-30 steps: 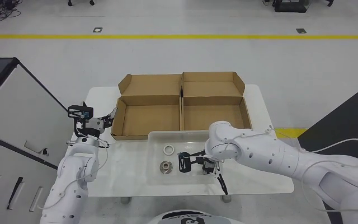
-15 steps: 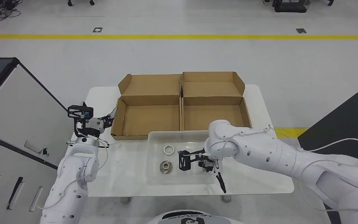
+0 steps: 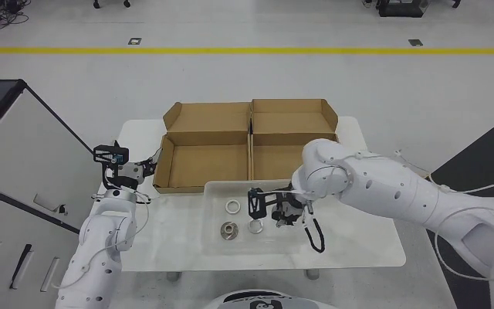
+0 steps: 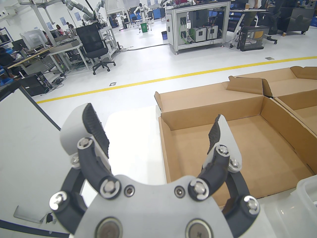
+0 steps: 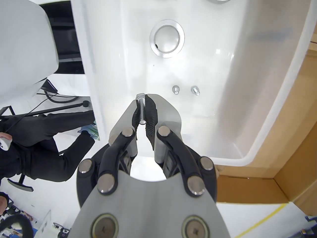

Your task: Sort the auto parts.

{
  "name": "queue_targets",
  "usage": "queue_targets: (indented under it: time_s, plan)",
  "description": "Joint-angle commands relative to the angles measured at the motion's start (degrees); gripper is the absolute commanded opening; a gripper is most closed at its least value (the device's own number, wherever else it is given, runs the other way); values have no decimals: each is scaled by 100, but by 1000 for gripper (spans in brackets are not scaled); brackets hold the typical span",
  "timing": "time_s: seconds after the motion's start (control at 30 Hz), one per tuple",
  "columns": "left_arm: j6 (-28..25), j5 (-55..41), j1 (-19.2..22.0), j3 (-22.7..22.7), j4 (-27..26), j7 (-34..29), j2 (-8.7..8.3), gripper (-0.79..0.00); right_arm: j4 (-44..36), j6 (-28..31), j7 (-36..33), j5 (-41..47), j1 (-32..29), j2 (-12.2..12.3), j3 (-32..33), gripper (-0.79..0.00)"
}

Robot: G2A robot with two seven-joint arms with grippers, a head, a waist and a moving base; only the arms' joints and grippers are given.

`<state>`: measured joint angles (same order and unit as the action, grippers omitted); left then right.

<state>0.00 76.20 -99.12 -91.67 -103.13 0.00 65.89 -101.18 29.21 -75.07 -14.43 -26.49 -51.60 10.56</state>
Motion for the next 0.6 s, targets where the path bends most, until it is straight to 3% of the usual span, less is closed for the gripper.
queue_targets:
  time_s: [0.0, 0.43, 0.57]
  plan:
    - [0, 0, 0, 0, 0, 0, 0, 0, -96, 53, 53, 134, 70, 93, 21, -785]
    - [0, 0, 0, 0, 0, 0, 0, 0, -135, 135, 205, 280, 95, 160, 57, -785]
    - [0, 0, 0, 0, 0, 0, 0, 0, 439, 88, 670, 731, 20, 298, 436, -785]
